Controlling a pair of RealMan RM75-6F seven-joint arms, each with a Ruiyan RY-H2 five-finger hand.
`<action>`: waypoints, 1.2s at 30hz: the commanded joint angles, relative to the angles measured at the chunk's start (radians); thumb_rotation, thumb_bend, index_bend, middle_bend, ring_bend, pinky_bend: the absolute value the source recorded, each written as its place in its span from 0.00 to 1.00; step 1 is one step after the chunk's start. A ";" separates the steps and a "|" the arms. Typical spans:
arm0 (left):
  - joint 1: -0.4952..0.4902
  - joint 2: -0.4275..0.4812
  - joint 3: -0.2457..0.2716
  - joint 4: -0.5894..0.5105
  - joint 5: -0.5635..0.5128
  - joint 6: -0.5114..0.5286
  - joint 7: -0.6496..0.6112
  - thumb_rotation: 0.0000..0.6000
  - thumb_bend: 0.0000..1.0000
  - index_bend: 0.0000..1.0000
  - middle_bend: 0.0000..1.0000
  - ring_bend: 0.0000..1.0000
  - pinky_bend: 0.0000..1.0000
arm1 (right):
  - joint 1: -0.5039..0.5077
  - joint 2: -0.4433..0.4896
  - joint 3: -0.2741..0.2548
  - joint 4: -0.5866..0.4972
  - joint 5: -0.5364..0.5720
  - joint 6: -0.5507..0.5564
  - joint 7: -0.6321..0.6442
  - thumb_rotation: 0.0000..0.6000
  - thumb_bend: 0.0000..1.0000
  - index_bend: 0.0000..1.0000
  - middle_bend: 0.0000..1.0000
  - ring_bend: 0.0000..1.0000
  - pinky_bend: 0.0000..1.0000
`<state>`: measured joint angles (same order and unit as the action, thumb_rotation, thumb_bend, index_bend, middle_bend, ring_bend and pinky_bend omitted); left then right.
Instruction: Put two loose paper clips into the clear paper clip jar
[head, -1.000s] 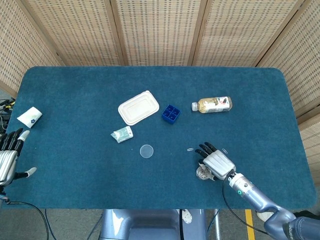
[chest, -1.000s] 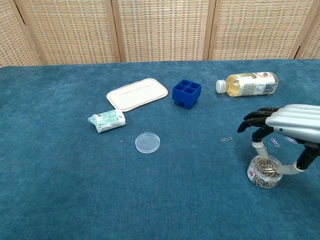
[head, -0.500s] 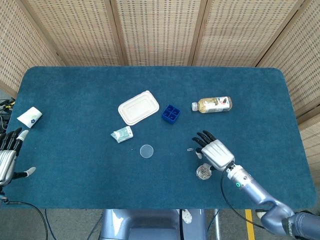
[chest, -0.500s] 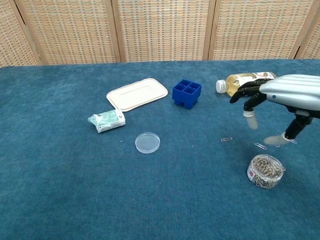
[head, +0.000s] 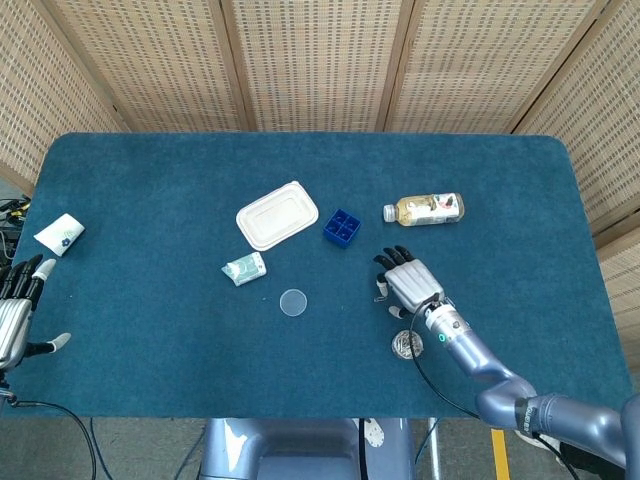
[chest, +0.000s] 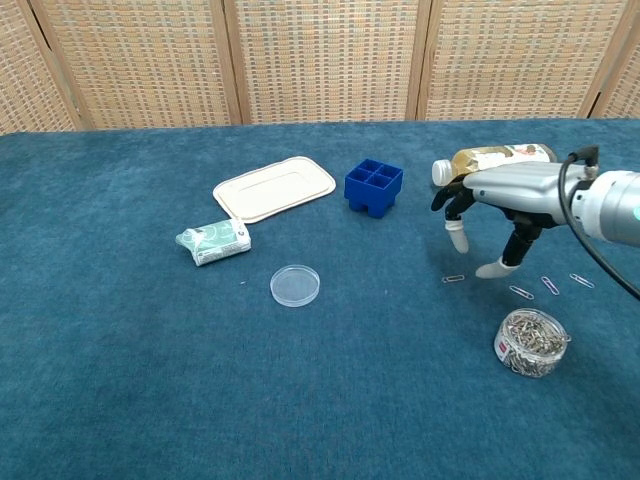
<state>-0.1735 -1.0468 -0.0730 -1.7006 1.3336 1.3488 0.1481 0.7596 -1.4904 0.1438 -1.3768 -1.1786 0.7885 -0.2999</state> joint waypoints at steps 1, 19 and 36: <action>-0.001 0.000 -0.001 0.001 -0.003 -0.003 -0.001 1.00 0.11 0.00 0.00 0.00 0.00 | 0.024 -0.042 0.013 0.039 0.053 -0.027 -0.026 1.00 0.22 0.51 0.13 0.00 0.00; -0.004 -0.002 -0.001 0.004 -0.008 -0.008 0.000 1.00 0.11 0.00 0.00 0.00 0.00 | 0.053 -0.114 0.011 0.121 0.117 -0.028 -0.051 1.00 0.31 0.51 0.13 0.00 0.00; -0.007 -0.003 -0.002 0.008 -0.014 -0.013 0.000 1.00 0.11 0.00 0.00 0.00 0.00 | 0.059 -0.156 -0.010 0.172 0.127 -0.024 -0.072 1.00 0.31 0.53 0.13 0.00 0.00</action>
<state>-0.1801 -1.0500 -0.0749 -1.6924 1.3200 1.3358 0.1482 0.8183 -1.6459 0.1348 -1.2060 -1.0517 0.7650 -0.3707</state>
